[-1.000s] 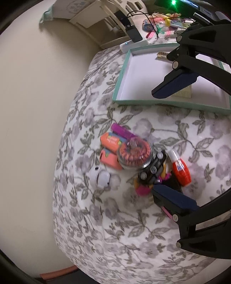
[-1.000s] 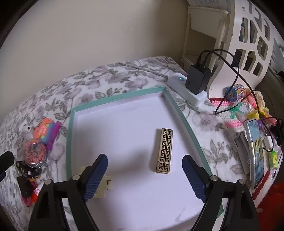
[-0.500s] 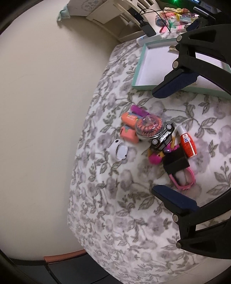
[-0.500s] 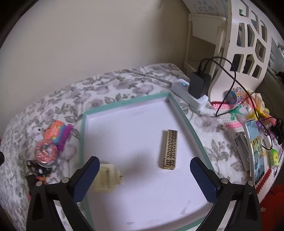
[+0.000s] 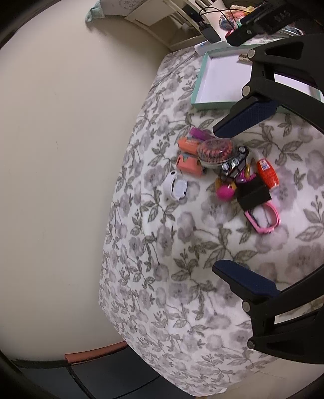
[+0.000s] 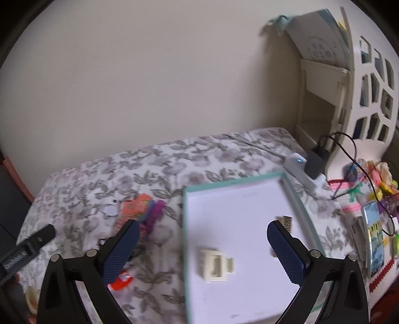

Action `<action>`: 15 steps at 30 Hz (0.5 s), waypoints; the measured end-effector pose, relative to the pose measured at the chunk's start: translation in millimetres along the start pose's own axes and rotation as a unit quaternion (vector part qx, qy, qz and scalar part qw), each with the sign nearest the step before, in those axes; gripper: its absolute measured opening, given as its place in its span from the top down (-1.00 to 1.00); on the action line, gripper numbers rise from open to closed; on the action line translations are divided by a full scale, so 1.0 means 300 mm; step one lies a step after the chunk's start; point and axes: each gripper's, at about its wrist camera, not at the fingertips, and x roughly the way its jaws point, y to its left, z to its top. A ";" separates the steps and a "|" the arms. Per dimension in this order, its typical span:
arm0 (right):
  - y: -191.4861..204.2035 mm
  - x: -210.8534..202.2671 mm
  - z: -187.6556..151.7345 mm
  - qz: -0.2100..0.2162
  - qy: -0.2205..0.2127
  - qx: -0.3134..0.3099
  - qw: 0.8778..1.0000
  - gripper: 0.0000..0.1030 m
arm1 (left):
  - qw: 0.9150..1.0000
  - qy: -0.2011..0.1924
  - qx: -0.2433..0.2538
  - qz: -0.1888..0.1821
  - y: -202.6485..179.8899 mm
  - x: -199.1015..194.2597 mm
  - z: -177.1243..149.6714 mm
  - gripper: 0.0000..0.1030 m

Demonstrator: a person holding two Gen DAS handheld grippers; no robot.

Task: Organize rigid objects
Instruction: 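Move both tools back toward the pile of items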

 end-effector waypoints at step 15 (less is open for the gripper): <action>0.252 0.127 -0.061 0.035 0.080 -0.054 0.995 -1.00 | 0.994 0.088 -0.056 0.029 0.146 0.154 -0.014 -0.91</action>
